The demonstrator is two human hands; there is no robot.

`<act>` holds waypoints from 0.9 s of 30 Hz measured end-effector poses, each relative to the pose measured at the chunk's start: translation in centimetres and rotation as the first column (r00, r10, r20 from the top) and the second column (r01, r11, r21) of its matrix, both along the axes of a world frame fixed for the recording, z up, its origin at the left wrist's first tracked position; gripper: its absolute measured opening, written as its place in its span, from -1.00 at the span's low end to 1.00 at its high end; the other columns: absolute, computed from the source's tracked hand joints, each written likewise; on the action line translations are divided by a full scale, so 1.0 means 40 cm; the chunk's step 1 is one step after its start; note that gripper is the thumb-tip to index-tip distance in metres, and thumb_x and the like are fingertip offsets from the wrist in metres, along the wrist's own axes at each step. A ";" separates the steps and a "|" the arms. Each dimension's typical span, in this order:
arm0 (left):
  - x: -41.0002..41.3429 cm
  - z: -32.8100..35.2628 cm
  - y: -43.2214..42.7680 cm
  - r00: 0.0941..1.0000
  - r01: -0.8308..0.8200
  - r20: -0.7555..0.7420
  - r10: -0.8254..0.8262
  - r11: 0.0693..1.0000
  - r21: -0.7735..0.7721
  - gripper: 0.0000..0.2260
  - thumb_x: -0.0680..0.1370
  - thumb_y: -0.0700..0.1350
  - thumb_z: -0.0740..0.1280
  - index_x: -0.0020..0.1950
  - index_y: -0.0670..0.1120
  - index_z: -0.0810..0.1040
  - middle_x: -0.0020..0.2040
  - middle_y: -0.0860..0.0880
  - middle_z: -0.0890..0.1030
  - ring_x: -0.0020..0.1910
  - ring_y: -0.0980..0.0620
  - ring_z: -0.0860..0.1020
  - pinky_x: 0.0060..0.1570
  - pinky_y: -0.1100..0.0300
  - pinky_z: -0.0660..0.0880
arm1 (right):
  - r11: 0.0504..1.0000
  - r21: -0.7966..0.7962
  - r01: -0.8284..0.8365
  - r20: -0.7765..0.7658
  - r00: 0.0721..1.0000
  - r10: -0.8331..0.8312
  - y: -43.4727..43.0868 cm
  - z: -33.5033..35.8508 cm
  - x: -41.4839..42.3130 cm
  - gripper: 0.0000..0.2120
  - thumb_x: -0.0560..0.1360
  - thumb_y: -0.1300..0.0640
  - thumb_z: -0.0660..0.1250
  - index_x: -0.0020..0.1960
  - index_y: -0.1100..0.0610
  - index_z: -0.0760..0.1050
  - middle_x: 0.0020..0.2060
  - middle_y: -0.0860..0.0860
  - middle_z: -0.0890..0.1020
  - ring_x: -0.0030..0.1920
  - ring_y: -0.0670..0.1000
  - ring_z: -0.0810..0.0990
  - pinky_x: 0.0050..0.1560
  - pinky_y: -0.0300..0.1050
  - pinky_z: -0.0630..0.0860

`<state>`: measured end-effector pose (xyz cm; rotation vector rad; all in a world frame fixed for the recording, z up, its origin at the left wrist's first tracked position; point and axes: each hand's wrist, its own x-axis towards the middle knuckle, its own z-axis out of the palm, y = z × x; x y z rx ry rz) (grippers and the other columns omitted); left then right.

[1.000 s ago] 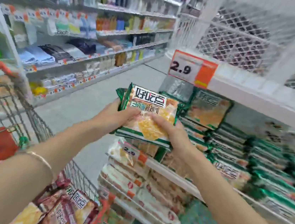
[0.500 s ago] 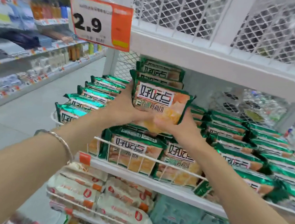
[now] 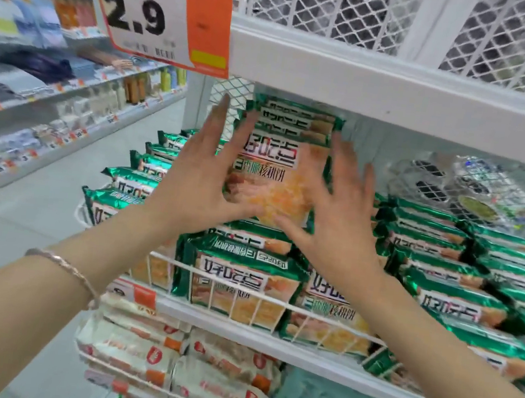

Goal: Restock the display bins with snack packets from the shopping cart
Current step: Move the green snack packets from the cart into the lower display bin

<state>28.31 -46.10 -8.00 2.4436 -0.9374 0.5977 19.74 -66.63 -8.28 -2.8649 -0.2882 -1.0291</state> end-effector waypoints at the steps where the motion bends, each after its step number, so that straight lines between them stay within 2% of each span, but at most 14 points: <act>1: 0.018 -0.010 0.006 0.993 0.012 0.115 -0.027 0.991 0.132 -0.05 0.41 0.51 0.19 0.60 0.20 -0.23 0.63 -0.05 -0.26 0.62 -0.09 -0.12 0.54 -0.19 0.03 | 0.973 -0.225 -0.045 -0.014 0.999 0.043 -0.021 -0.013 0.018 -0.27 0.58 -0.34 0.06 0.62 -0.13 -0.14 0.62 0.13 -0.06 0.60 0.15 -0.14 0.55 0.27 -0.17; 2: 0.032 -0.019 0.007 0.982 0.008 0.181 -0.051 0.973 0.229 -0.10 0.42 0.52 0.11 0.62 0.19 -0.19 0.64 -0.10 -0.20 0.62 -0.14 -0.11 0.52 -0.27 0.08 | 0.930 -0.357 -0.088 -0.063 0.996 0.070 -0.038 -0.020 0.035 -0.34 0.60 -0.32 -0.03 0.62 -0.13 -0.11 0.62 0.15 -0.04 0.60 0.18 -0.13 0.54 0.31 -0.16; 4: 0.056 -0.033 0.005 0.980 -0.010 0.191 -0.055 0.947 0.320 -0.13 0.45 0.52 0.02 0.63 0.13 -0.14 0.64 -0.14 -0.14 0.62 -0.19 -0.09 0.50 -0.30 0.11 | 0.893 -0.436 -0.110 -0.142 0.988 0.053 -0.061 -0.028 0.062 -0.39 0.62 -0.31 -0.11 0.62 -0.15 -0.06 0.62 0.14 -0.03 0.61 0.21 -0.12 0.54 0.34 -0.13; 9: 0.055 -0.018 0.011 0.995 0.017 0.083 -0.049 0.938 0.346 -0.14 0.44 0.53 -0.02 0.60 0.20 -0.27 0.63 -0.08 -0.26 0.61 -0.15 -0.18 0.53 -0.26 0.06 | 0.899 -0.430 -0.083 -0.211 0.977 -0.011 -0.056 -0.022 0.063 -0.37 0.62 -0.32 -0.10 0.63 -0.12 -0.01 0.62 0.13 -0.05 0.61 0.19 -0.16 0.52 0.39 -0.06; 12: -0.002 0.008 0.048 0.999 0.031 -0.032 -0.022 0.953 0.300 -0.20 0.48 0.48 -0.01 0.60 0.21 -0.23 0.63 -0.04 -0.26 0.62 -0.09 -0.15 0.56 -0.17 0.03 | 0.928 -0.366 -0.067 -0.242 0.970 -0.025 -0.019 0.021 0.018 -0.40 0.62 -0.29 -0.03 0.62 -0.14 0.04 0.62 0.16 -0.01 0.61 0.20 -0.10 0.53 0.38 -0.08; 14: -0.066 0.004 0.110 0.988 -0.030 -0.147 0.052 0.988 0.148 -0.30 0.58 0.35 0.09 0.63 0.14 -0.06 0.65 -0.04 -0.11 0.62 -0.06 -0.03 0.56 -0.07 0.04 | 0.957 -0.280 -0.077 -0.169 0.985 0.029 0.030 0.043 -0.028 -0.48 0.63 -0.19 0.10 0.54 -0.06 0.26 0.56 0.22 0.19 0.56 0.23 0.12 0.52 0.32 -0.01; 15: -0.100 -0.010 0.157 0.976 -0.085 -0.195 0.093 0.995 0.049 -0.39 0.62 0.22 0.18 0.62 0.07 0.10 0.64 -0.05 0.02 0.60 -0.06 0.08 0.53 -0.04 0.09 | 0.960 -0.253 -0.117 -0.129 0.988 0.086 0.062 0.041 -0.051 -0.54 0.63 -0.13 0.14 0.46 0.02 0.39 0.50 0.23 0.31 0.50 0.23 0.24 0.50 0.28 0.08; 17: -0.167 -0.052 0.276 0.960 -0.203 -0.214 0.182 0.976 -0.080 -0.60 0.62 -0.03 0.31 0.46 -0.05 0.44 0.53 -0.08 0.34 0.49 -0.11 0.32 0.45 -0.05 0.27 | 0.947 -0.241 -0.214 -0.137 0.973 0.185 0.143 0.013 -0.090 -0.59 0.62 -0.08 0.14 0.30 0.13 0.53 0.38 0.21 0.47 0.38 0.22 0.40 0.42 0.21 0.25; 18: -0.201 -0.073 0.343 0.950 -0.253 -0.210 0.229 0.963 -0.093 -0.68 0.60 -0.11 0.33 0.35 -0.09 0.53 0.44 -0.09 0.45 0.41 -0.13 0.42 0.38 -0.05 0.34 | 0.934 -0.247 -0.259 -0.176 0.960 0.220 0.191 -0.008 -0.104 -0.59 0.62 -0.06 0.12 0.24 0.16 0.56 0.34 0.20 0.51 0.33 0.22 0.44 0.37 0.16 0.26; 20: -0.265 -0.114 0.473 0.913 -0.334 -0.262 0.313 0.942 -0.040 -0.75 0.57 -0.16 0.35 0.25 -0.10 0.58 0.33 -0.08 0.52 0.30 -0.14 0.49 0.27 -0.04 0.42 | 0.900 -0.271 -0.342 -0.288 0.921 0.263 0.299 -0.048 -0.120 -0.59 0.61 -0.04 0.08 0.16 0.18 0.59 0.30 0.18 0.54 0.28 0.20 0.49 0.34 0.12 0.23; 23: -0.378 -0.166 0.662 0.815 -0.464 -0.357 0.457 0.883 0.071 -0.77 0.58 -0.12 0.32 0.23 -0.09 0.58 0.29 -0.05 0.51 0.26 -0.12 0.49 0.21 -0.04 0.45 | 0.851 -0.243 -0.466 -0.426 0.839 0.338 0.490 -0.123 -0.124 -0.59 0.56 -0.03 0.09 0.05 0.19 0.63 0.21 0.20 0.59 0.18 0.22 0.58 0.27 0.17 0.43; 25: -0.459 -0.200 0.773 0.764 -0.522 -0.395 0.510 0.849 0.087 -0.79 0.55 -0.14 0.31 0.17 -0.11 0.60 0.23 -0.06 0.53 0.24 -0.15 0.50 0.10 0.03 0.43 | 0.820 -0.199 -0.537 -0.489 0.779 0.392 0.624 -0.176 -0.124 -0.60 0.52 -0.02 0.11 -0.01 0.17 0.65 0.14 0.22 0.64 0.07 0.23 0.65 0.18 0.21 0.51; 27: -0.535 -0.231 0.871 0.680 -0.595 -0.442 0.585 0.793 0.133 -0.80 0.54 -0.22 0.32 0.14 -0.10 0.61 0.22 -0.04 0.54 0.23 -0.11 0.51 -0.10 0.10 0.33 | 0.785 -0.159 -0.599 -0.555 0.712 0.430 0.758 -0.222 -0.134 -0.58 0.53 -0.05 0.10 0.00 0.14 0.66 0.15 0.21 0.65 0.07 0.22 0.66 0.19 0.19 0.51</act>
